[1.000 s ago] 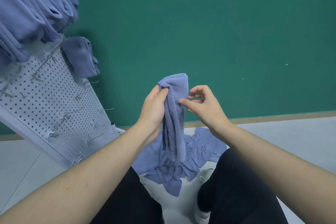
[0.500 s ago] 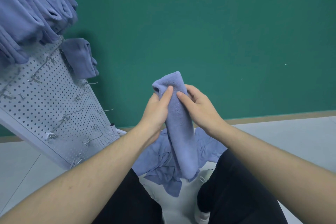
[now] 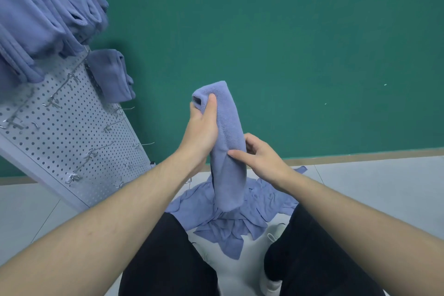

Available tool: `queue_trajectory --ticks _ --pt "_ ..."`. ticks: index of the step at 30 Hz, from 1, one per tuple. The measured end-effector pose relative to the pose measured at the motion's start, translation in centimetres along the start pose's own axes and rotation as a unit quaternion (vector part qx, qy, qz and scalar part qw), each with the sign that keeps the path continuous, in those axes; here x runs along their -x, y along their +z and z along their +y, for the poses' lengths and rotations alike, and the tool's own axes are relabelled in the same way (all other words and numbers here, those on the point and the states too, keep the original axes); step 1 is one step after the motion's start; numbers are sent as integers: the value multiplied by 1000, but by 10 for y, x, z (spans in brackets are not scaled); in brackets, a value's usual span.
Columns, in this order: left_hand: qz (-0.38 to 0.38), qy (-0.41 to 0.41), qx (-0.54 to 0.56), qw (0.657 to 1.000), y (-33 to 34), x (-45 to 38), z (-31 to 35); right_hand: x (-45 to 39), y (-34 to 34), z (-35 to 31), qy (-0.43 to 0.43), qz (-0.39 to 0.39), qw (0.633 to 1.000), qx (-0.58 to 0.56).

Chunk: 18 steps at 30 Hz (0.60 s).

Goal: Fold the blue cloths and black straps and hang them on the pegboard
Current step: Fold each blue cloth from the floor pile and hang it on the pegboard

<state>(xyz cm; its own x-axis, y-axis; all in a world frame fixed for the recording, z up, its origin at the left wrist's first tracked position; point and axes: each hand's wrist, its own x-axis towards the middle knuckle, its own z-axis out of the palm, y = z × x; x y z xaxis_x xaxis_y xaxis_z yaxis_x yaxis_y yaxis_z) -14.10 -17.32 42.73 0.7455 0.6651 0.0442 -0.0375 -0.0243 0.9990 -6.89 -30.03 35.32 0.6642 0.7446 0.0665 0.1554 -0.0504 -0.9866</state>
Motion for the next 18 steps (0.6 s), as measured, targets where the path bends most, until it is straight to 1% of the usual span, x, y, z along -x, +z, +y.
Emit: queue_trajectory --ticks 2,4,6,8,10,12,15,18 --pt "24 12 -14 1000 -7 -8 -2 -2 -1 -2 10 -15 1000 -24" --pt "56 16 3 998 -14 -15 -5 -6 1 -2 21 -29 999 -27" --pt "83 16 6 996 -20 -20 -8 -13 6 -1 10 -20 999 29" --pt "106 1 21 994 -26 -25 -13 -19 14 0 -1 7 996 83" --pt "133 -27 52 989 -34 -29 -18 -24 20 -3 9 20 996 88" --pt "154 -52 80 983 -44 -31 -23 -32 20 -7 42 1 993 106" --pt "163 -89 149 971 -64 -31 -34 -43 18 -15 78 -59 986 135" --pt "150 -133 217 955 -89 -28 -44 -57 15 -26 72 -91 984 133"
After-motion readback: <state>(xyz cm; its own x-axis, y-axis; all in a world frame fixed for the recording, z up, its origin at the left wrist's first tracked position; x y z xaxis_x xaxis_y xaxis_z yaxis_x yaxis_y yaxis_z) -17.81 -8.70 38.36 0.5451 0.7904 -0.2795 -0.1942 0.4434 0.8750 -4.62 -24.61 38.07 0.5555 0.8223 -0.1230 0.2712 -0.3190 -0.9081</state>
